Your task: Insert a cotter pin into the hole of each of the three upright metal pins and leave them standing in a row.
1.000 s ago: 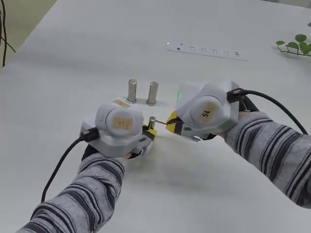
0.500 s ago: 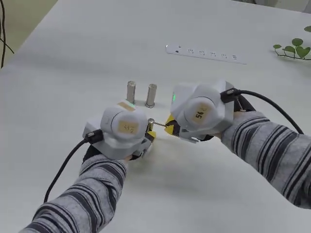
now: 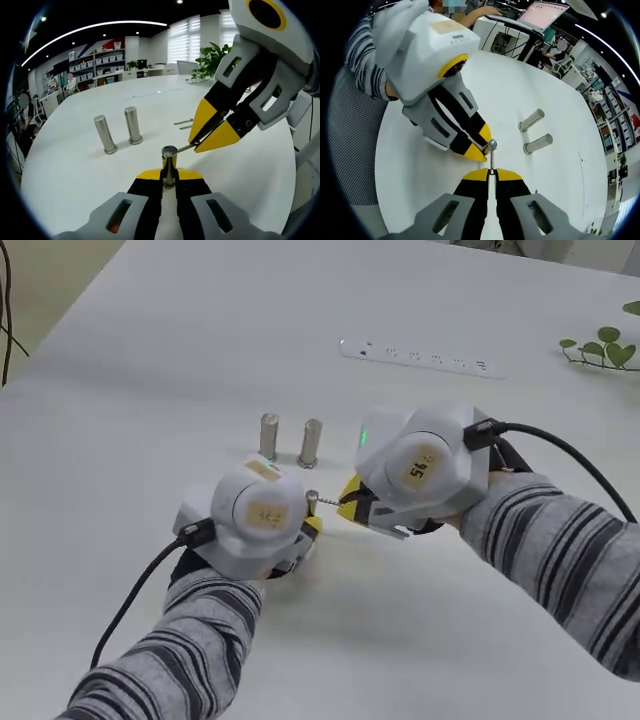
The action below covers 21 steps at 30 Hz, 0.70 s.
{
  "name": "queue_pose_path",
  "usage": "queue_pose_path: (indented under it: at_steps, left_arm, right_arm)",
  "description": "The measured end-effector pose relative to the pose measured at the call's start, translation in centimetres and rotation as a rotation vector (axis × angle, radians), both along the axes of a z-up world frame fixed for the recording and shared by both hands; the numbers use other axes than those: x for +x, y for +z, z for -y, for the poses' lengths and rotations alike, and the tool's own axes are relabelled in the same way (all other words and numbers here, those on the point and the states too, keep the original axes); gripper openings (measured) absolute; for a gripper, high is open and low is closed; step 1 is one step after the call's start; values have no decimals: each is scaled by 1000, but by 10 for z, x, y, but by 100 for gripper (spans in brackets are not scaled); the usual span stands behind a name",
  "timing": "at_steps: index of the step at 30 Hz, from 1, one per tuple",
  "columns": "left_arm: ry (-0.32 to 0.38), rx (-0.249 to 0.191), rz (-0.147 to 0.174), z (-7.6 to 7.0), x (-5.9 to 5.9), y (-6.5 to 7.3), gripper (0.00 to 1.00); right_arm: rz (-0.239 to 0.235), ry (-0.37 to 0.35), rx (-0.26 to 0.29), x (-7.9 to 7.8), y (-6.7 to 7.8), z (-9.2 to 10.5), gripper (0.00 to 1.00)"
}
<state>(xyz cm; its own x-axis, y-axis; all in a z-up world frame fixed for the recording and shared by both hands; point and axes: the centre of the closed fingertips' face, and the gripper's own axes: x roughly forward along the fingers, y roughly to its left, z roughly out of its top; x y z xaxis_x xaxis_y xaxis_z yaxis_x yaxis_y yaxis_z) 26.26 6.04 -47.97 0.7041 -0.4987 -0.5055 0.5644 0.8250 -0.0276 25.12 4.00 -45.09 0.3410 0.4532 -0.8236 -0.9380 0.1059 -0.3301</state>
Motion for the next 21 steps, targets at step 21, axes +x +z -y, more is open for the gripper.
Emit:
queue_pose_path:
  at_steps: [21]
  left_arm:
    - [-2, 7, 7, 0, 0, -1, 5]
  right_arm:
    - [8, -8, 18, -2, 5, -4, 0]
